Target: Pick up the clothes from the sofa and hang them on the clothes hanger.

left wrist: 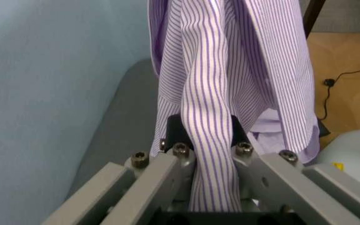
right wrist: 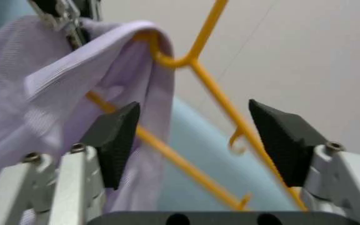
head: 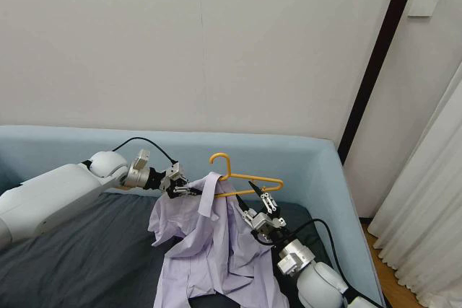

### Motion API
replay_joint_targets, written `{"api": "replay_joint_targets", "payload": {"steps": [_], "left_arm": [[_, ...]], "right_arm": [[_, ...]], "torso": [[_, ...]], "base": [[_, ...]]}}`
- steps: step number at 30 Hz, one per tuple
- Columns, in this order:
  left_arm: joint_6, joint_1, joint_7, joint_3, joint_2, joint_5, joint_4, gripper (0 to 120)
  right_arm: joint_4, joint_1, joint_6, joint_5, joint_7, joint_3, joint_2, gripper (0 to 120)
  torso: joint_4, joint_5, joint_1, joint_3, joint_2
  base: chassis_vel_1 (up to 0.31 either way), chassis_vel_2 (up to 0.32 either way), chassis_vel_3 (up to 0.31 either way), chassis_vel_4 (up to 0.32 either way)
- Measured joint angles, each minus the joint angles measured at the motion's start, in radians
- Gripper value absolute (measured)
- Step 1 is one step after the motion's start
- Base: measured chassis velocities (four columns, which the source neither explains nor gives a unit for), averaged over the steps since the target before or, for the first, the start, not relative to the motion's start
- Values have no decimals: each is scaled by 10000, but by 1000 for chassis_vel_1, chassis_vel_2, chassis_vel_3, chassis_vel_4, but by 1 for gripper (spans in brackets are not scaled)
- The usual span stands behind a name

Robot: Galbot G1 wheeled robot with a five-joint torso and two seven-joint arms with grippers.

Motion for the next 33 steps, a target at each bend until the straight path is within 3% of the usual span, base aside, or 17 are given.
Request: {"api": "replay_joint_targets", "payload": {"steps": [5,11,16,25,33], "left_arm": [[-93,5,13,-21,1,80,-48,1],[-142,21,37,-25,80,150,-221,1],[-174,42,64,-25,113,173,-302,1],[-187,42,99,-19,144,180,-388,1],[-201,59,120,45,193,181,-502,1]], "right_arm": [[-443,-700,-417,3538,-1673,777,-570,94],[-2117,-307,-876,5240,-3169,820,-507,100],[-3391,210,-911,5530,-3645,639,16,100],[-4439,570,-952,5443,-3884,400,567,100],[-5229,887,-883,5240,-3826,595,1080,77]], "torso": [[-3,0,0,0,0],[0,-2,0,1,0],[3,-3,0,0,0],[0,-1,0,1,0],[1,-3,0,1,-1]], "base": [[0,0,0,0],[0,0,0,0],[0,0,0,0],[0,0,0,0],[0,0,0,0]]}}
